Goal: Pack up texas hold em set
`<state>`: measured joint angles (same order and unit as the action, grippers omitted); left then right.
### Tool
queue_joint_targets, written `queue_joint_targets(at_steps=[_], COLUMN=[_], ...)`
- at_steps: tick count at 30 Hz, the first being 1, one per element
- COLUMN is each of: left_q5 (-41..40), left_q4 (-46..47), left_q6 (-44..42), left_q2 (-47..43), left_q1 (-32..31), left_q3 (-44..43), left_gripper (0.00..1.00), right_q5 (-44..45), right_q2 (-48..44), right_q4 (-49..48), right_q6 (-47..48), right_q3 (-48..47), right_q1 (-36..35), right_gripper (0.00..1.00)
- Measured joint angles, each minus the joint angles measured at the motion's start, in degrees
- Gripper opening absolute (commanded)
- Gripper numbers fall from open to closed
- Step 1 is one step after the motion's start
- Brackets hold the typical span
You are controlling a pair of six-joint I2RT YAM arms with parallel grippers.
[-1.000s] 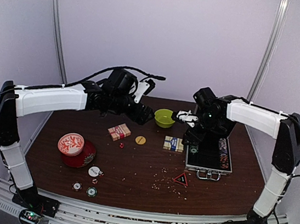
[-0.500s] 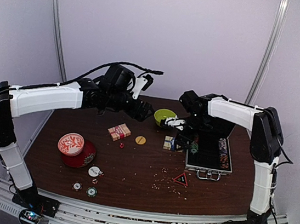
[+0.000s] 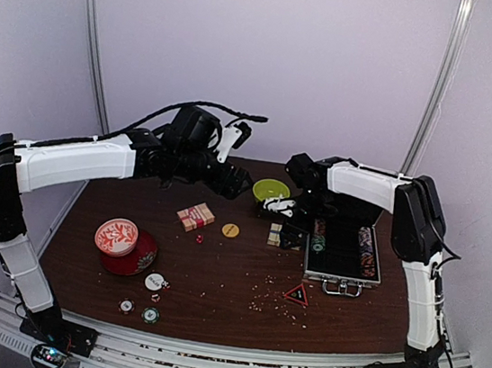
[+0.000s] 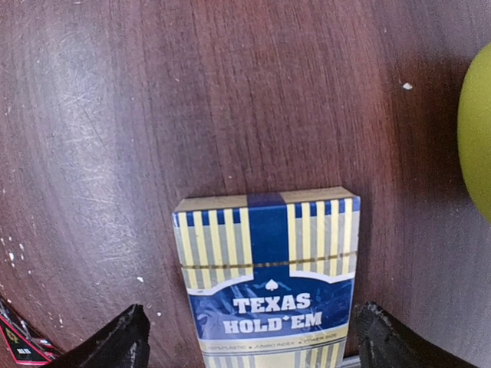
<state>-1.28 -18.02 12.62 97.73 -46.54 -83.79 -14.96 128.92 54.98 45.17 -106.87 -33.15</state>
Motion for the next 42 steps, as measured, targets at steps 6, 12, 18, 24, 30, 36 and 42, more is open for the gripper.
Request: queue_joint_targets(at_steps=[6,12,18,24,30,36,42], left_q5=[0.09,0.31,0.68,0.96,1.2,1.51,1.55], left_q4=[0.0,0.0,-0.02,0.0,-0.02,-0.02,-0.02], left_q6=[0.0,0.0,-0.02,0.0,0.0,0.0,0.0], left_q2=[-0.13,-0.15,-0.15,-0.15,-0.15,-0.15,-0.15], left_q1=[0.0,0.0,0.0,0.0,0.0,0.0,0.0], left_q3=[0.0,0.0,0.0,0.0,0.0,0.0,0.0], left_gripper=[0.83,0.83,0.83,0.83,0.83,0.83,0.83], right_q5=[0.0,-0.7,-1.42,-1.55,-1.46,-0.57,0.37], right_q2=[1.36,1.6,1.6,1.6,1.7,2.25,2.29], right_q4=[1.14,3.72,4.55,3.91,2.93,2.73,2.62], right_q6=[0.96,1.64,1.07,-0.15,-0.66,-0.85,-0.85], right_q3=[-0.92,-1.86,-1.92,-1.9,-1.9,-1.9,-1.84], right_q1=[0.0,0.0,0.0,-0.57,-1.29,-1.29,-1.29], right_gripper=[0.83,0.74,0.78,0.81,0.76,0.81,0.73])
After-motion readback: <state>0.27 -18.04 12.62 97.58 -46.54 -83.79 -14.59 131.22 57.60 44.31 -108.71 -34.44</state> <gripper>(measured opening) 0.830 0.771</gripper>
